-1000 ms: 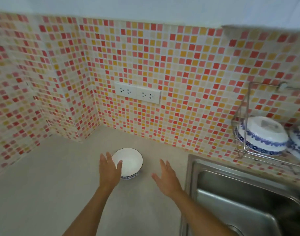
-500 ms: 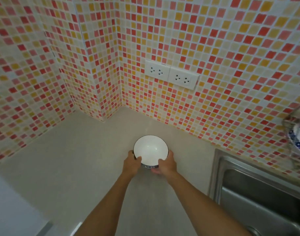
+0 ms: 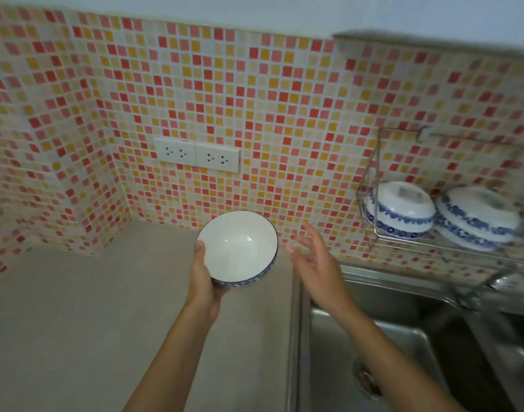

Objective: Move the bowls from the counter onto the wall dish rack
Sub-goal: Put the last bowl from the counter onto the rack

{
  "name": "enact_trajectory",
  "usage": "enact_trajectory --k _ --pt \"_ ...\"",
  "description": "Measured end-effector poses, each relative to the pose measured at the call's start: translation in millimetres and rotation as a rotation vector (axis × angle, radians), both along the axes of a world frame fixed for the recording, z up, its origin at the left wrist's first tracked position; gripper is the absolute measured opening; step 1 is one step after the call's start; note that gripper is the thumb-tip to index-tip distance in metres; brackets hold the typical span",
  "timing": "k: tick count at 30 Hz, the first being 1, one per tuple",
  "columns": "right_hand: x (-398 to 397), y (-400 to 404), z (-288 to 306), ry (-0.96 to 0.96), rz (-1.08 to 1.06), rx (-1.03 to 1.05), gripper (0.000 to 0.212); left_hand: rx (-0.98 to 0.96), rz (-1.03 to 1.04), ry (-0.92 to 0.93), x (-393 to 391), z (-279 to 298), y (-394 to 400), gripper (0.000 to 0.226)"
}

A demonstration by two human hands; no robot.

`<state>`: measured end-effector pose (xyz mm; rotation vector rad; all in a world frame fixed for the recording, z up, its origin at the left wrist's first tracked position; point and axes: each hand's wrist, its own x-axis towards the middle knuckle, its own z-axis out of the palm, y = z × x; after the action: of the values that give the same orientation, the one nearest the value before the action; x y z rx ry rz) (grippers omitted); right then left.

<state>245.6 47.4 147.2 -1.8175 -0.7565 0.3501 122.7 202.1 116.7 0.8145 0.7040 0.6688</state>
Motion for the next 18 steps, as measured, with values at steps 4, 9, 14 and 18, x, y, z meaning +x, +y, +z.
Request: enact_trajectory --k 4,9,14,18 --pt "49 -84 45 -0.257 -0.219 0.064 0.057 0.030 -0.107 -0.053 31 41 -46 0.049" --pt "118 -177 44 -0.539 -0.411 -0.105 0.054 0.041 -0.164 -0.026 65 63 -109 0.048" --pt "176 -238 18 -0.701 -0.498 -0.413 0.065 0.073 -0.182 -0.009 90 61 -165 0.048" --pt "201 -262 -6 -0.816 -0.425 -0.674 0.080 0.117 -0.156 0.023 106 67 -200 0.048"
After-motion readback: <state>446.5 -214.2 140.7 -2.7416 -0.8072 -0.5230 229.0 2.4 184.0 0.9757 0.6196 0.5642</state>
